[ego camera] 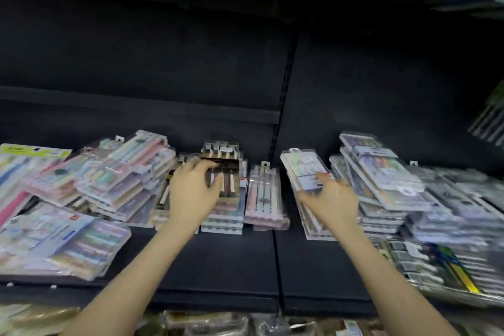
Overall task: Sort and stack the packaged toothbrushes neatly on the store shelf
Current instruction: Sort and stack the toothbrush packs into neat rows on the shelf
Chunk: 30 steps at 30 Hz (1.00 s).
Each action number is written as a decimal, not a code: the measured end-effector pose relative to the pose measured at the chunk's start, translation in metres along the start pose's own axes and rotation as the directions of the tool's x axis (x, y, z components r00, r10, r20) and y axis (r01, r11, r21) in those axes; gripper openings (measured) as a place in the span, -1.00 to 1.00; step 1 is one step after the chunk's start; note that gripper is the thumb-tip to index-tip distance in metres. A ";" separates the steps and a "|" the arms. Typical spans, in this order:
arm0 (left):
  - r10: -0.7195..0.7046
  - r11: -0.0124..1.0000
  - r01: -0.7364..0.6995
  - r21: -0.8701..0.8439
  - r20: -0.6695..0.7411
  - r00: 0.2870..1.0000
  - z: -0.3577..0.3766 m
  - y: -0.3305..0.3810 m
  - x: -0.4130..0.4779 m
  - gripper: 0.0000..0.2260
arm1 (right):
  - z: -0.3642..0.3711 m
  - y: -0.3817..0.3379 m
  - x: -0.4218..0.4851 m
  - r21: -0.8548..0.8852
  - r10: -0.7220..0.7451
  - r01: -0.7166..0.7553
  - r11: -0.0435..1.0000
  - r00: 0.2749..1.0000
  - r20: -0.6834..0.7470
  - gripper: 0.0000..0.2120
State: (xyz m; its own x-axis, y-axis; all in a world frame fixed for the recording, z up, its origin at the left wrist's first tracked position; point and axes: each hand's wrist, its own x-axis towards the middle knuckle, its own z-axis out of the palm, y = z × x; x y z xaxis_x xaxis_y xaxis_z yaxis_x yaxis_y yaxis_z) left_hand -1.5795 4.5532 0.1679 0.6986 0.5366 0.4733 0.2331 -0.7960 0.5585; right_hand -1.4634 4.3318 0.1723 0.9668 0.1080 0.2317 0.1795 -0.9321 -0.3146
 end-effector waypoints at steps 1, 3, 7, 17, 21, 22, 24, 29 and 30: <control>-0.011 0.998 0.012 0.058 -0.018 1.000 0.001 -0.007 -0.002 -0.74 | 0.004 0.003 0.006 -0.054 -0.005 0.006 0.999 1.000 0.026 -0.48; -0.058 0.987 0.059 0.149 -0.014 0.998 0.002 -0.018 -0.004 -0.71 | 0.016 0.005 0.014 -0.112 -0.025 0.034 0.993 0.997 0.077 -0.57; -0.222 0.972 0.211 0.108 0.105 0.969 -0.001 -0.023 0.000 -0.64 | 0.027 0.005 0.020 -0.214 0.028 -0.013 0.977 0.997 0.068 -0.62; -0.270 0.894 0.392 -0.217 0.438 0.858 -0.002 -0.019 0.003 -0.58 | 0.038 -0.098 -0.018 0.516 -0.286 0.082 0.853 0.899 0.331 -0.40; -0.204 0.892 0.371 -0.256 0.504 0.839 -0.006 -0.030 -0.001 -0.68 | 0.039 -0.101 -0.017 0.729 -0.215 -0.221 0.647 0.865 0.454 -0.57; -0.210 0.886 0.370 -0.278 0.472 0.856 -0.007 -0.031 -0.002 -0.72 | 0.037 -0.096 -0.017 0.772 -0.181 -0.308 0.556 0.861 0.474 -0.60; -0.224 0.914 0.324 -0.243 0.364 0.904 -0.007 -0.034 -0.003 -0.75 | 0.029 -0.082 -0.018 0.825 -0.125 -0.411 0.389 0.863 0.489 -0.66; -0.190 0.927 0.223 -0.301 0.136 0.972 -0.012 -0.028 -0.023 -0.75 | 0.001 -0.017 -0.032 0.880 -0.220 -0.383 0.279 0.867 0.447 -0.70; -0.158 0.926 0.184 -0.329 0.105 0.982 -0.015 -0.024 -0.031 -0.69 | -0.006 -0.001 -0.036 0.881 -0.269 -0.367 0.298 0.854 0.446 -0.71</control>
State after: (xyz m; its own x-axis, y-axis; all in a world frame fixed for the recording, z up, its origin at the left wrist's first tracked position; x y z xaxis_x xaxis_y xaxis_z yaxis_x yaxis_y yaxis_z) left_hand -1.6168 4.5600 0.1499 0.7200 0.6232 0.3053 0.1218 -0.5466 0.8285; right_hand -1.4999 4.3270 0.1701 0.8581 0.4971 -0.1284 -0.1410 -0.0124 -0.9899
